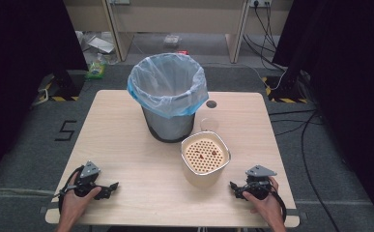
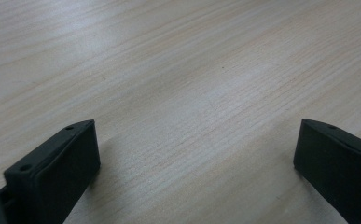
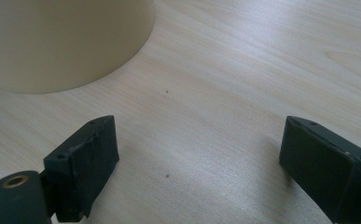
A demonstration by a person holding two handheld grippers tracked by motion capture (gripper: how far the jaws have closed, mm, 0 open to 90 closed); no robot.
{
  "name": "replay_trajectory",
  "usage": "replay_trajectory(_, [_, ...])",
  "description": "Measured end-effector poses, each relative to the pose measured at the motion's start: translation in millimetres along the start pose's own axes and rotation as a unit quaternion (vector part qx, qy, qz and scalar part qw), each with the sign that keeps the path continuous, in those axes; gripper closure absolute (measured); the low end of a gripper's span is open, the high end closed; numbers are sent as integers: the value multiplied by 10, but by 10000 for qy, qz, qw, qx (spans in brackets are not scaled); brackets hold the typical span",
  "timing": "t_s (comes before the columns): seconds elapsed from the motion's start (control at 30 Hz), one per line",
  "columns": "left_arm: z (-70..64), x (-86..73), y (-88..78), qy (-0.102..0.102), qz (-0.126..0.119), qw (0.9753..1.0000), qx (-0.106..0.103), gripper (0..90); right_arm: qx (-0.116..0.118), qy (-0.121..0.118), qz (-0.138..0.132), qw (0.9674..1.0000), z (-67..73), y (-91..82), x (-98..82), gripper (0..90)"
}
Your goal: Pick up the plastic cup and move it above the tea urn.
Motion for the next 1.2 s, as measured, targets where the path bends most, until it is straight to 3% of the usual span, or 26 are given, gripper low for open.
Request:
replay_trajectory(0.2, [5, 2, 2, 31, 2, 10000, -32, 0, -64, -13, -11, 10000, -51, -23, 13, 164])
replay_trajectory(0.43, [7, 3, 2, 46, 9, 10000, -42, 0, -241, 83, -367, 9990, -90, -143, 127, 210])
replay_trajectory(0.53, [7, 4, 2, 45, 10, 10000, -43, 0, -286, 64, -369, 9989, -87, -163, 153, 218])
replay_trajectory(0.77, [8, 4, 3, 50, 11, 10000, -50, 0, -377, 76, -438, 9983, -110, -238, 361, 256])
replay_trajectory(1.2, [9, 5, 3, 47, 13, 10000, -45, 0, -575, 269, -442, 9970, -469, -209, 725, 300])
Point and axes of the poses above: each handheld gripper's, and its own axes: y roughly forward along the jaws, x roughly out of its top, z roughly to its left, the point moved 3 cm from there along y, roughly forward along the jaws, and after that the axes turned 1 degree about y, right-handed, at the moved point
